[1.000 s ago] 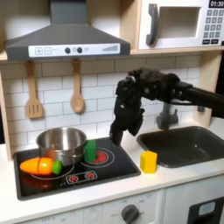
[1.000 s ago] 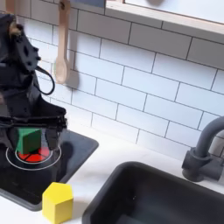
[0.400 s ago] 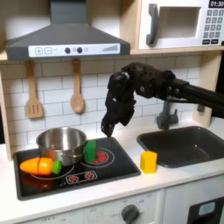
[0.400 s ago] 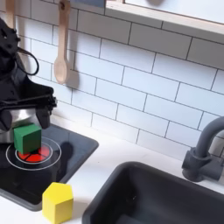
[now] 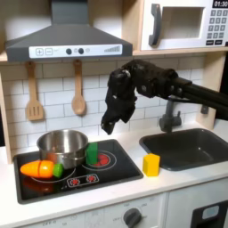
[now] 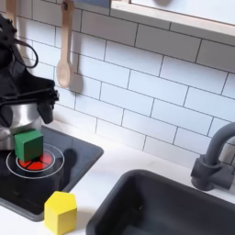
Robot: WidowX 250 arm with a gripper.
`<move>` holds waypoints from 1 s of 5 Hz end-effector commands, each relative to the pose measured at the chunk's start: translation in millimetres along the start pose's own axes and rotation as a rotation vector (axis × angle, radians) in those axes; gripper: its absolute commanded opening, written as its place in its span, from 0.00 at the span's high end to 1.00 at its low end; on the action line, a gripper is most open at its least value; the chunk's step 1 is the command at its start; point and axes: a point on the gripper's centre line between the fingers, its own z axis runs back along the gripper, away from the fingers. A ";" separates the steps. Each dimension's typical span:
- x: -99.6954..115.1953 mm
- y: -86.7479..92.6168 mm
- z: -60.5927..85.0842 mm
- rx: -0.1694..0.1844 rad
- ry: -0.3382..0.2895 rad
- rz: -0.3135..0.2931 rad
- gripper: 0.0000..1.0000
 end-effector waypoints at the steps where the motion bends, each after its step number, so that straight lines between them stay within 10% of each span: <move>1: 11.3 -5.8 4.4 -0.033 -0.023 0.021 0.00; 4: 43.3 -10.0 8.9 -0.067 -0.113 0.083 0.00; 5: 42.7 -5.8 6.9 0.001 -0.111 0.091 0.00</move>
